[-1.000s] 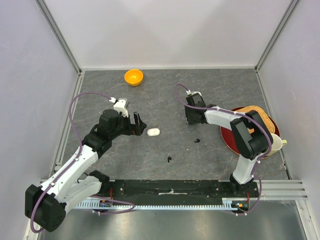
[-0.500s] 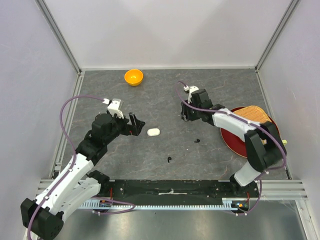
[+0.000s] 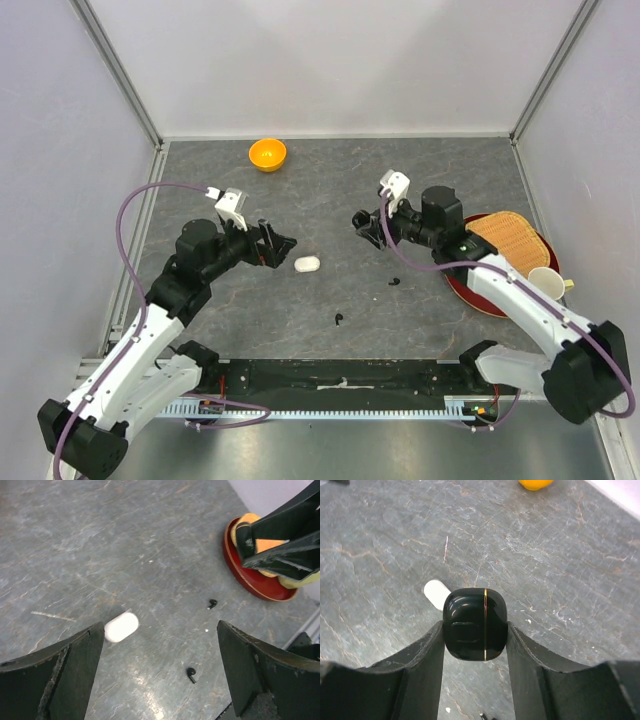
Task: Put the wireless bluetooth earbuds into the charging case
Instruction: Pick up the charging case at the center of the board.
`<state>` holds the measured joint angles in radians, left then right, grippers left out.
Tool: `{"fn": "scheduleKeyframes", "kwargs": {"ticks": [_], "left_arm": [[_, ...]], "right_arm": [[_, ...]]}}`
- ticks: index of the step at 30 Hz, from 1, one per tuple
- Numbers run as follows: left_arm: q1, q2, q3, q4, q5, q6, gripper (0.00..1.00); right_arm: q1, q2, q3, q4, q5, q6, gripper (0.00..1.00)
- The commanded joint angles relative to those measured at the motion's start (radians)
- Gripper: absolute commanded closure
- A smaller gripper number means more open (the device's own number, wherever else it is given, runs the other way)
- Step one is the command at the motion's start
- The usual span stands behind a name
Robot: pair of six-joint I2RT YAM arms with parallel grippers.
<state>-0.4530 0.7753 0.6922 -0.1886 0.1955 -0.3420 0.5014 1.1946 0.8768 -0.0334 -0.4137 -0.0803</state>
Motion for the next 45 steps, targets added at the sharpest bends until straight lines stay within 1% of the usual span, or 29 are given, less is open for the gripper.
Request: {"fn": "scheduleKeyframes", "kwargs": {"ticks": [1,2,3,6,8,11,14,15,20,25,30,39,43,45], "left_arm": [[0.005,0.013,0.075,0.044,0.16,-0.022,0.0],[0.005,0.022,0.09,0.047,0.188,-0.026,0.0],[0.005,0.033,0.099,0.055,0.249,-0.032,0.0],[0.005,0.093,0.121,0.09,0.369,-0.08,0.01],[0.004,0.139,0.119,0.121,0.433,-0.132,0.03],[-0.004,0.2,0.127,0.164,0.501,-0.158,0.05],[-0.022,0.213,0.121,0.186,0.496,-0.181,0.05],[-0.024,0.213,0.119,0.216,0.495,-0.184,0.05],[-0.038,0.231,0.124,0.242,0.487,-0.201,0.05],[-0.062,0.275,0.112,0.285,0.487,-0.23,0.05],[-0.084,0.298,0.099,0.298,0.458,-0.238,0.07],[-0.099,0.343,0.076,0.319,0.447,-0.281,0.13],[-0.105,0.352,0.066,0.347,0.444,-0.301,0.2],[-0.108,0.363,0.069,0.347,0.447,-0.301,0.21]], "right_arm": [[0.028,-0.11,-0.058,0.044,-0.022,-0.225,1.0],[0.04,-0.13,-0.068,0.047,-0.019,-0.257,1.0],[0.048,-0.163,-0.093,0.05,-0.013,-0.321,1.0],[0.087,-0.225,-0.14,0.082,0.019,-0.397,1.0],[0.111,-0.253,-0.154,0.09,0.029,-0.417,1.0],[0.144,-0.259,-0.154,0.086,0.052,-0.429,1.0],[0.176,-0.248,-0.147,0.082,0.061,-0.435,1.0],[0.184,-0.247,-0.144,0.082,0.064,-0.435,1.0],[0.23,-0.21,-0.122,0.084,0.075,-0.432,1.0],[0.282,-0.175,-0.113,0.115,0.099,-0.418,1.0],[0.322,-0.162,-0.121,0.167,0.145,-0.406,1.0],[0.371,-0.136,-0.108,0.187,0.164,-0.408,1.0],[0.387,-0.124,-0.104,0.194,0.176,-0.408,1.0],[0.391,-0.119,-0.101,0.197,0.185,-0.408,1.0]]}}
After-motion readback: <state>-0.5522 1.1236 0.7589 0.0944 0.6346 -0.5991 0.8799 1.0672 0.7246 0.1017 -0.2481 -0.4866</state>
